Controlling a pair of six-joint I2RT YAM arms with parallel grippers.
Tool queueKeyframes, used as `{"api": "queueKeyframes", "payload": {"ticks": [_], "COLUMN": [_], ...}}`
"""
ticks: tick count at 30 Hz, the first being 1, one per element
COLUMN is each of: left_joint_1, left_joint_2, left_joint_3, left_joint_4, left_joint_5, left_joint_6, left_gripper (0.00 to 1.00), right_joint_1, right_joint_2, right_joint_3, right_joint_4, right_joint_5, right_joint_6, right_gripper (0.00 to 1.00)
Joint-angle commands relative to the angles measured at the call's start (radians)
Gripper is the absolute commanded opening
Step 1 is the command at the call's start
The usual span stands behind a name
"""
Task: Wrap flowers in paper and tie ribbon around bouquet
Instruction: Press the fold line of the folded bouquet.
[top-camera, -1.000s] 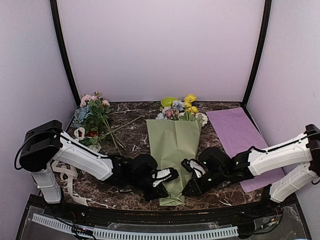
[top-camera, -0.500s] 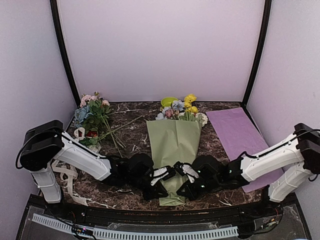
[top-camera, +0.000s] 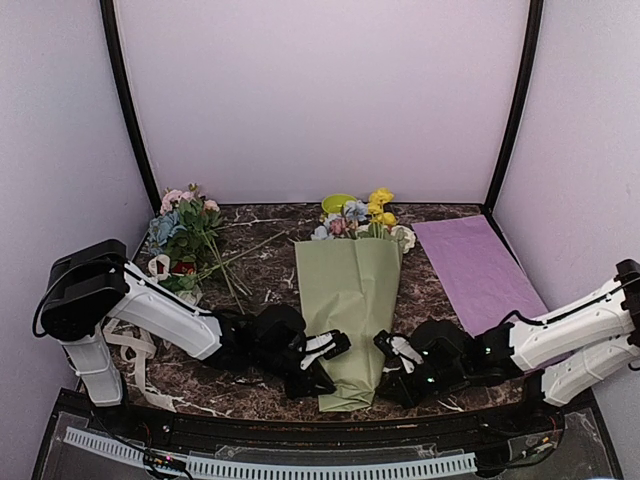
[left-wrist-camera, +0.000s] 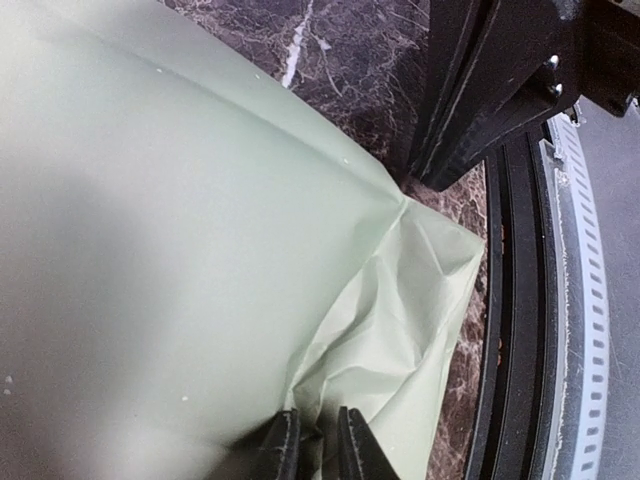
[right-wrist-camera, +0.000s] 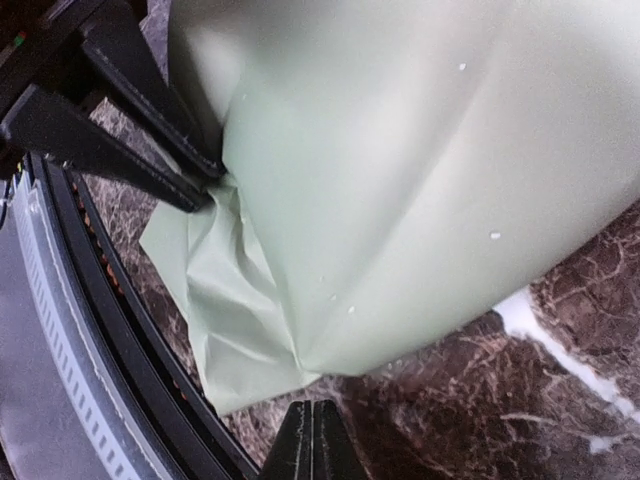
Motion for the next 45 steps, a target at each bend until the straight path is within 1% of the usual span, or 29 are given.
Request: {"api": "queueKeyframes", "payload": {"ticks": [1,5,8,11,14,17,19,24,30,32,34,37,38,39,41,42,45], "left_joint_1": [0.008,0.009,0.010,0.010,0.015,0.023,0.027,0.034,0.039,0.039,0.039,0.039,0.039,0.039,0.039,0.039,0.039], "left_joint_2": [0.036,0.043,0.043,0.041,0.039,0.038,0.038,0.043,0.047,0.046,0.046,0.047,0.049,0.052,0.060,0.063,0.077], "left_joint_3": [-0.020,-0.014,-0.014,-0.014,-0.016,-0.019,-0.022,-0.018,-0.015,-0.017,-0.020,-0.020,-0.017,-0.012,-0.001,0.004,0.012], "left_joint_4": [-0.136,-0.134,-0.139,-0.147,-0.147,-0.148,-0.146,-0.144,-0.139,-0.136,-0.128,-0.126,-0.127,-0.131,-0.134,-0.134,-0.134], "left_joint_5": [-0.008,0.000,0.003,0.005,0.006,0.009,0.009,0.015,0.024,0.026,0.029,0.024,0.022,0.022,0.026,0.027,0.016], "left_joint_6": [0.016,0.015,0.012,0.013,0.014,0.015,0.017,0.022,0.026,0.024,0.017,0.008,0.005,0.003,0.005,0.004,0.004], "left_gripper": [0.15,0.15,0.15,0.15,0.15,0.15,0.15,0.15,0.15,0.15,0.15,0.15,0.15,0.15,0.15,0.15,0.15], "right_joint_1": [0.011,0.014,0.023,0.022,0.023,0.032,0.035,0.036,0.038,0.036,0.006,-0.134,-0.176,-0.204,-0.215,-0.214,-0.209], "right_joint_2": [-0.084,-0.072,-0.007,0.070,0.148,0.191,0.181,0.066,0.030,-0.011,-0.068,-0.113,-0.130,-0.146,-0.173,-0.177,-0.179], "right_joint_3": [0.041,0.117,0.171,0.198,0.194,0.151,0.106,0.024,0.055,0.078,0.096,0.089,0.068,0.037,-0.028,-0.048,-0.083], "right_joint_4": [-0.185,-0.141,-0.106,-0.074,-0.049,-0.033,-0.039,-0.079,-0.200,-0.225,-0.239,-0.236,-0.203,-0.151,0.006,0.043,0.094], "right_joint_5": [-0.020,-0.043,-0.019,-0.027,-0.060,-0.084,-0.073,-0.051,-0.046,-0.054,-0.076,-0.222,-0.291,-0.321,-0.388,-0.396,-0.395], "right_joint_6": [-0.065,-0.115,-0.154,-0.179,-0.177,-0.145,-0.110,-0.043,-0.054,-0.036,0.020,0.244,0.340,0.437,0.624,0.697,0.864], "right_gripper": [0.05,0.07,0.07,0.08,0.07,0.07,0.05,0.05,0.05,0.06,0.17,0.23,0.27,0.29,0.35,0.37,0.37]}}
